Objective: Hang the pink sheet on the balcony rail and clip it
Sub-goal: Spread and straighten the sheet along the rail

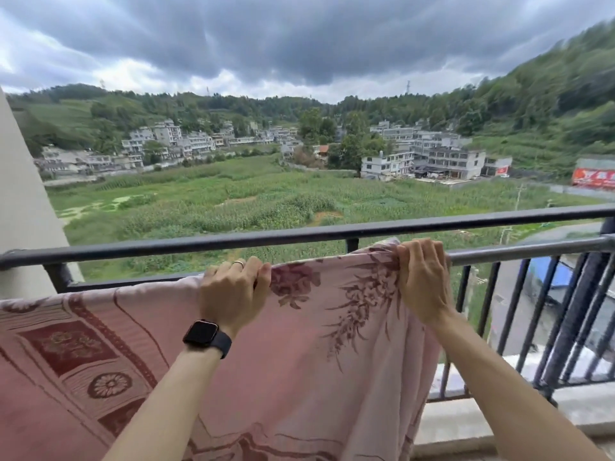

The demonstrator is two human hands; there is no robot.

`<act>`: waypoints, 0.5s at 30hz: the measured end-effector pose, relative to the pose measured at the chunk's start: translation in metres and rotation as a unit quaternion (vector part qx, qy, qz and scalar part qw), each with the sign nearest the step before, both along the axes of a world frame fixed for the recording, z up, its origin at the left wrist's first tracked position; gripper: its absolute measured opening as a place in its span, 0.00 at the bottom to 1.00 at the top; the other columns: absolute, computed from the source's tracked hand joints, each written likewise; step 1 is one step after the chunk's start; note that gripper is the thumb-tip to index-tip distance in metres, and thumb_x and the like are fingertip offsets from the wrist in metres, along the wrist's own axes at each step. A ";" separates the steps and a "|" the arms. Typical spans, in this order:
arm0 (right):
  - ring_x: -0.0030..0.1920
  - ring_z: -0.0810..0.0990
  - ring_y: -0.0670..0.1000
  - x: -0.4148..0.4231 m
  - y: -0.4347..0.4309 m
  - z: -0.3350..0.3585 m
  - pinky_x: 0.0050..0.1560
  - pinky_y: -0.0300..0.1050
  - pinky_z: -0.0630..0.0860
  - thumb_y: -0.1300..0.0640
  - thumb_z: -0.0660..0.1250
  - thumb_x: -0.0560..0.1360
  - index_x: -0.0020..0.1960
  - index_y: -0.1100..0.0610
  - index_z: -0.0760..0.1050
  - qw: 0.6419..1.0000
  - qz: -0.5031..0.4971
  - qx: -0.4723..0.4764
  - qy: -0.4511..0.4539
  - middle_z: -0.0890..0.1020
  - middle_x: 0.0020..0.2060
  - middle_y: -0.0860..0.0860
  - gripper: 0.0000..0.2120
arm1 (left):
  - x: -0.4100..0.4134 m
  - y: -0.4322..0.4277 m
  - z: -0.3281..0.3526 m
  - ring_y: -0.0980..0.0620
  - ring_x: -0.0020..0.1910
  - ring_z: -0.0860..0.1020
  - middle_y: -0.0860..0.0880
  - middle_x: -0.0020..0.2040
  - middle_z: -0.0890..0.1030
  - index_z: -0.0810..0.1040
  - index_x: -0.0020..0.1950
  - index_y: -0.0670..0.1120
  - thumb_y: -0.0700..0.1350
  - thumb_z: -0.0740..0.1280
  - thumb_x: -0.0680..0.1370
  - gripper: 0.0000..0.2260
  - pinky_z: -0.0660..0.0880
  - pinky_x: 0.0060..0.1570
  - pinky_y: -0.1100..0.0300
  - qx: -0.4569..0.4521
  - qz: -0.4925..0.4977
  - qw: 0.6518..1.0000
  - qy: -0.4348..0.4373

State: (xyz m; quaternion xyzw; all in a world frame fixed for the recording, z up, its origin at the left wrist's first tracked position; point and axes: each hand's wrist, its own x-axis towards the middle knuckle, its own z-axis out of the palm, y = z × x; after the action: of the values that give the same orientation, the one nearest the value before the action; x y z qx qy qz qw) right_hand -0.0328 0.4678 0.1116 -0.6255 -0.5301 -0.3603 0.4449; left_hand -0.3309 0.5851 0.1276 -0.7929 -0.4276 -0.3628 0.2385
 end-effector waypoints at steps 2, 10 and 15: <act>0.48 0.70 0.53 0.022 -0.014 -0.002 0.51 0.47 0.67 0.47 0.54 0.84 0.48 0.57 0.73 0.999 -0.016 -0.006 -0.044 0.75 0.45 0.53 0.16 | 0.005 -0.002 0.000 0.44 0.28 0.76 0.46 0.29 0.78 0.77 0.39 0.45 0.54 0.52 0.82 0.21 0.71 0.36 0.52 0.022 0.011 1.000 -0.002; 0.57 0.70 0.51 0.039 -0.062 0.003 0.59 0.52 0.73 0.39 0.67 0.75 0.58 0.54 0.69 0.950 0.026 -0.016 0.310 0.69 0.57 0.53 0.21 | 0.017 -0.014 0.004 0.43 0.40 0.78 0.43 0.35 0.82 0.81 0.46 0.46 0.50 0.52 0.78 0.19 0.67 0.48 0.48 -0.037 0.078 0.993 -0.079; 0.50 0.78 0.53 0.018 -0.066 0.011 0.53 0.50 0.77 0.40 0.72 0.72 0.55 0.57 0.69 0.857 0.087 -0.142 0.487 0.76 0.51 0.52 0.25 | 0.096 -0.061 0.021 0.47 0.48 0.78 0.48 0.43 0.83 0.77 0.58 0.50 0.56 0.53 0.80 0.18 0.63 0.61 0.47 -0.048 -0.046 0.996 -0.062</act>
State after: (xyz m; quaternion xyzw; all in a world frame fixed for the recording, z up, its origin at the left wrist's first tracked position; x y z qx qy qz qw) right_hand -0.0152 0.4019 0.1231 -0.7287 -0.3429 0.1097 0.5826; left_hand -0.2349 0.5242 0.1481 -0.7980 -0.4218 -0.4010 0.1567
